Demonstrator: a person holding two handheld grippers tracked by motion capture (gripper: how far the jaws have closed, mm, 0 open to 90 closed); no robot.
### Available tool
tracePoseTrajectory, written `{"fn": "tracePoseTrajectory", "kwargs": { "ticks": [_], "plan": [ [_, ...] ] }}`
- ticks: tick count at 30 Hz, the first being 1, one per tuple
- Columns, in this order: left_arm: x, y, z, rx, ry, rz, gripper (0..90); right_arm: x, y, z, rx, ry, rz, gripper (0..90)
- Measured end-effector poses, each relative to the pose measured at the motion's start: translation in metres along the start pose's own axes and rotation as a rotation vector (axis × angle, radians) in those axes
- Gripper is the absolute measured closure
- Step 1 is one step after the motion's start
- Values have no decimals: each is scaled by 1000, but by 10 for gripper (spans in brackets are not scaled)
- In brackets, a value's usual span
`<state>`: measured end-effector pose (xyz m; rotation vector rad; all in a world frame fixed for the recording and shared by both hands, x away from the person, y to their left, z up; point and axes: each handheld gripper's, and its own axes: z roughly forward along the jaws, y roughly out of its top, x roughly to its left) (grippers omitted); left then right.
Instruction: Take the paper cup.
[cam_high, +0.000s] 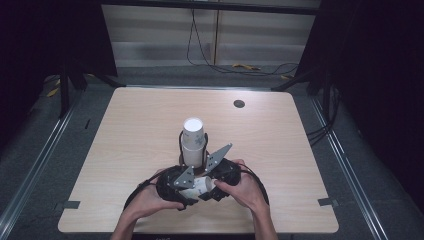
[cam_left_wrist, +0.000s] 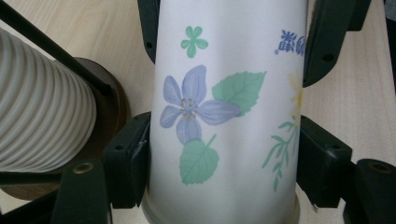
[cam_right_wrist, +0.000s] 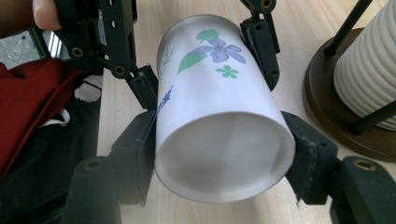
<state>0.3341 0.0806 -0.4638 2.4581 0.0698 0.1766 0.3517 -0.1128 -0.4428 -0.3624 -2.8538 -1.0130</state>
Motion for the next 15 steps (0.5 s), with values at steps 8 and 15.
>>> {"fn": "tracePoseTrajectory", "kwargs": {
  "ticks": [8,15],
  "plan": [
    [2,-1,-6,-48,20,-5,262,0,0,-6,-42,-10,0,362],
    [2,-2,-7,-95,25,-20,160,1,-1,-9,-74,-6,-4,369]
  ]
}}
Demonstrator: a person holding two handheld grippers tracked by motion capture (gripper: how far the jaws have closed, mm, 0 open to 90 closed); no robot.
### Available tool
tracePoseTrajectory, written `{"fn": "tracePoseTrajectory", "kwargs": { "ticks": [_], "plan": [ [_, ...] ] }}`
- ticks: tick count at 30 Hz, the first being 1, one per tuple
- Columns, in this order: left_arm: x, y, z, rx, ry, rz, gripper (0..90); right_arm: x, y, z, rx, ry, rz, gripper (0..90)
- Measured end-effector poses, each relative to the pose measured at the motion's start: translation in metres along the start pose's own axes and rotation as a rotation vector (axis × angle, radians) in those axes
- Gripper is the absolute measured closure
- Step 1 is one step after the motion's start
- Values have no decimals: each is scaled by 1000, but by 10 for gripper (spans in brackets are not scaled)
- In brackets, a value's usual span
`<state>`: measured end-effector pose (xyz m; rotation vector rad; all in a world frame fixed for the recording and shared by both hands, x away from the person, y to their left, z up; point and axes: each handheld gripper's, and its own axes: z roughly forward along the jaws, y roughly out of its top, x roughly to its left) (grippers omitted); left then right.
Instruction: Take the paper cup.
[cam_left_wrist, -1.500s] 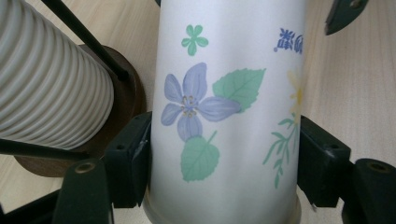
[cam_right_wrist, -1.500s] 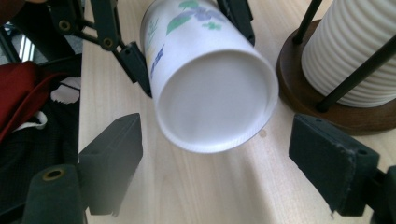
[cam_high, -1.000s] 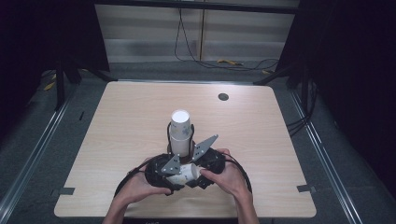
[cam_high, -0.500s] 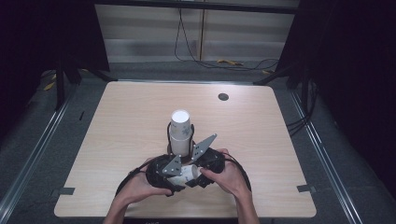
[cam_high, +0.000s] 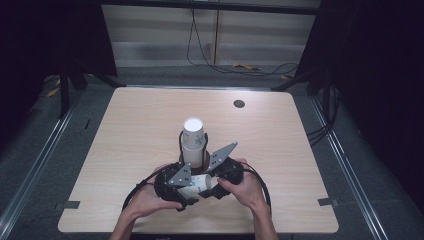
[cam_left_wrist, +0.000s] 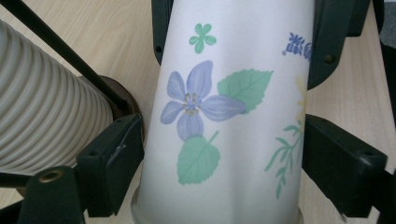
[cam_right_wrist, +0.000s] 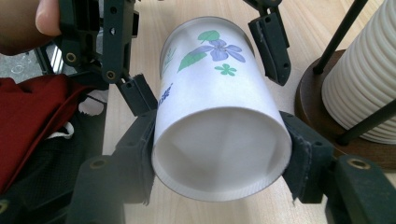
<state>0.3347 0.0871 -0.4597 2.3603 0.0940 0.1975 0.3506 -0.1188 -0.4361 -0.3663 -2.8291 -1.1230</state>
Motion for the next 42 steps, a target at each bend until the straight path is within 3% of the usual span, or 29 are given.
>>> {"fn": "tracePoseTrajectory", "kwargs": {
  "ticks": [10,15,21,32,37,42],
  "plan": [
    [1,-4,-6,-120,4,-67,159,-1,-4,-5,-33,-12,8,370],
    [0,-10,-8,-179,32,-103,158,-1,-7,-8,-55,-19,18,371],
    [-2,-16,-12,-223,57,-129,156,-2,-12,-8,-92,-21,25,371],
    [0,-24,-19,-307,56,-174,157,-6,-22,-9,-124,-33,56,370],
    [2,-30,-19,-350,43,-215,158,-7,-28,-9,-139,-39,71,370],
    [1,-37,-21,-370,60,-230,158,-9,-34,-7,-165,-36,80,370]
  ]
}}
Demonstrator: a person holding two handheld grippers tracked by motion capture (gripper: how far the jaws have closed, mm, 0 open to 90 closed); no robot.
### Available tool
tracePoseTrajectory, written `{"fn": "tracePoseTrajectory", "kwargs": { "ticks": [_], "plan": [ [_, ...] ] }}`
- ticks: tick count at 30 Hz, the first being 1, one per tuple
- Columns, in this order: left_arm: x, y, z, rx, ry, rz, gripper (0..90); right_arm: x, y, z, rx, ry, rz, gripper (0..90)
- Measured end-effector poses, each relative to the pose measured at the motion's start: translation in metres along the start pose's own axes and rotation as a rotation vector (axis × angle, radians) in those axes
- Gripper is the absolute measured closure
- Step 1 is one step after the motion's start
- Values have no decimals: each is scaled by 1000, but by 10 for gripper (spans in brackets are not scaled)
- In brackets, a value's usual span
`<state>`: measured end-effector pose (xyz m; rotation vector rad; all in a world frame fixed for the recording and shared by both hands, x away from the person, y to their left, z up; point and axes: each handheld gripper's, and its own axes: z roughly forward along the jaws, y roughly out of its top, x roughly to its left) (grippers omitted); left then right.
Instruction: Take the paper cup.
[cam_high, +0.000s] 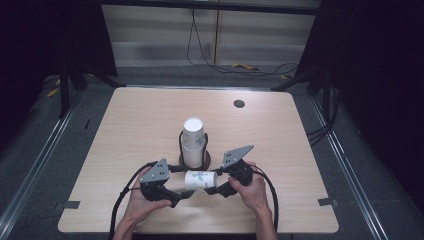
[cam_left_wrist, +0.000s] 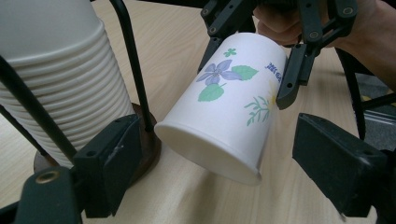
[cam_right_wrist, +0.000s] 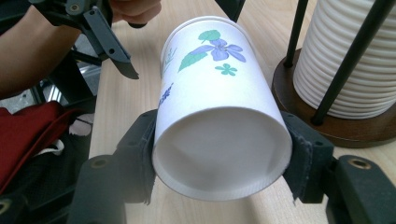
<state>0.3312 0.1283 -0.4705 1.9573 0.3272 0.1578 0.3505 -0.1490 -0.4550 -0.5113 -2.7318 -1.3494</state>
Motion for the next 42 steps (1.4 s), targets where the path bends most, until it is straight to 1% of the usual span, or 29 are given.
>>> {"fn": "tracePoseTrajectory", "kwargs": {
  "ticks": [2,6,9,11,12,13,15,18,20,23,26,27,29,32,35,36,38,42],
  "plan": [
    [1,-1,-1,-10,-1,-8,158,0,-1,0,-8,3,5,370],
    [1,-1,1,-29,-3,-16,158,0,-6,-2,-33,-5,11,369],
    [1,-1,2,-39,-10,-22,158,1,-10,-4,-76,16,12,368],
    [0,-1,2,-44,-18,-16,158,1,-11,-4,-81,14,13,368],
    [-1,-1,3,-54,-34,-23,158,1,-12,-5,-85,14,12,367],
    [-1,-1,4,-56,-35,-26,158,0,-13,-5,-100,22,14,367],
    [-2,-1,5,-53,-29,-18,158,-1,-14,-7,-126,27,18,367],
    [-1,-2,6,-51,-30,-28,157,-1,-14,-8,-130,21,15,367],
    [-1,-3,5,-62,-24,-32,157,-1,-15,-9,-135,18,14,367],
    [-1,-6,4,-75,-21,-42,157,-1,-17,-7,-159,27,8,367],
    [-1,-9,4,-72,-23,-47,157,-1,-20,-5,-180,32,10,366],
    [-1,-9,4,-66,-20,-42,157,0,-21,-5,-183,33,9,366],
    [-1,-8,3,-73,-20,-34,157,-1,-23,-4,-201,36,7,366],
    [-1,-8,3,-83,-16,-34,157,-1,-25,-4,-224,37,10,366],
    [-1,-8,4,-96,-31,-43,157,-1,-27,-5,-240,47,7,366],
    [-1,-8,5,-90,-31,-34,157,-1,-27,-5,-245,48,5,365],
    [-2,-7,6,-86,-27,-30,158,-1,-27,-6,-254,56,-1,365],
    [-2,-6,7,-92,-30,-21,158,-1,-28,-5,-279,66,-2,365]
  ]
}}
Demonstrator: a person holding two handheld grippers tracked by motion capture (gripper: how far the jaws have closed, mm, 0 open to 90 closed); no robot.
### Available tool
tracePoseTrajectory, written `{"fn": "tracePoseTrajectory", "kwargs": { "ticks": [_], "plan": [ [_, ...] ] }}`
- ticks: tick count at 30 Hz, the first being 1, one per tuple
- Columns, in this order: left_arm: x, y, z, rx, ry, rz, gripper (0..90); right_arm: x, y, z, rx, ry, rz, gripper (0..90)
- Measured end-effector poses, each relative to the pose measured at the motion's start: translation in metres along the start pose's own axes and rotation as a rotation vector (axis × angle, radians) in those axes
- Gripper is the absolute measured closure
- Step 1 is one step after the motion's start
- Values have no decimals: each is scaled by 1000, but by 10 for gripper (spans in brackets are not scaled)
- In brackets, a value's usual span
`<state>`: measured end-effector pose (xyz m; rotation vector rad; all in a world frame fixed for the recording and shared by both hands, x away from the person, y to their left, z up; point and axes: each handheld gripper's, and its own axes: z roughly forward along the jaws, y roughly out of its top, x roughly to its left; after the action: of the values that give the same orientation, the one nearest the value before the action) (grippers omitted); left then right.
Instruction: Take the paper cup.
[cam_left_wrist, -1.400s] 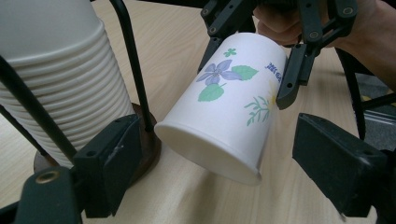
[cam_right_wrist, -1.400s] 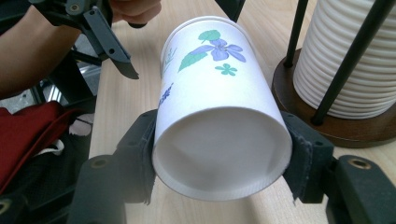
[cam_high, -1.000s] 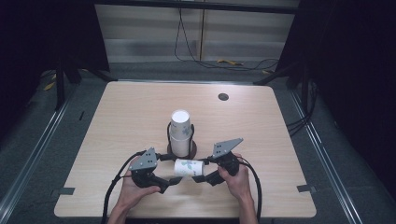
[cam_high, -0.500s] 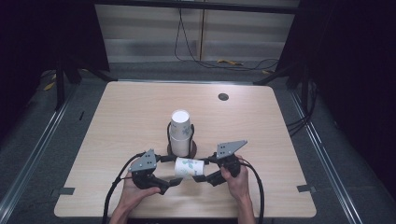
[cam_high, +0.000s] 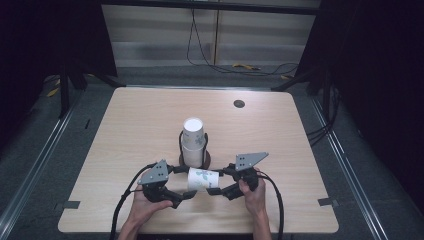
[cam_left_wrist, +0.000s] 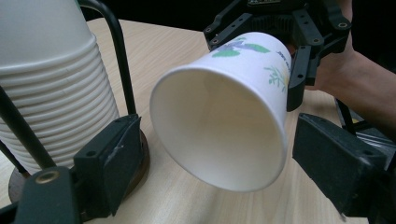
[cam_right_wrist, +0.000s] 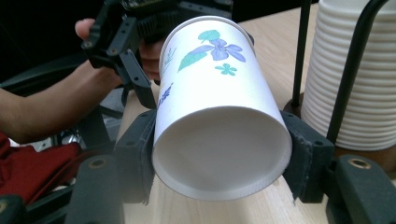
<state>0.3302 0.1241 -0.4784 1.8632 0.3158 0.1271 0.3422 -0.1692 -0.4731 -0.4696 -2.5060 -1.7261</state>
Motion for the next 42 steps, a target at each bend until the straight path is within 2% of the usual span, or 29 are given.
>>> {"fn": "tracePoseTrajectory", "kwargs": {
  "ticks": [3,10,15,18,24,30,42],
  "plan": [
    [0,-1,1,5,-1,-1,173,0,-1,0,-28,21,-7,363],
    [0,-2,4,-7,-18,-3,174,1,-3,2,-45,25,-7,363],
    [1,0,7,-24,-36,-7,203,1,-3,2,-45,23,-9,363],
    [2,1,7,-24,-38,1,202,1,-3,2,-47,18,-10,363],
    [3,0,9,-26,-48,-11,178,2,-2,2,-54,19,-20,362],
    [1,2,10,-32,-55,-2,191,2,-2,3,-55,39,-21,361],
    [1,2,11,-62,-80,-35,191,3,-1,3,-44,50,-22,360]
  ]
}}
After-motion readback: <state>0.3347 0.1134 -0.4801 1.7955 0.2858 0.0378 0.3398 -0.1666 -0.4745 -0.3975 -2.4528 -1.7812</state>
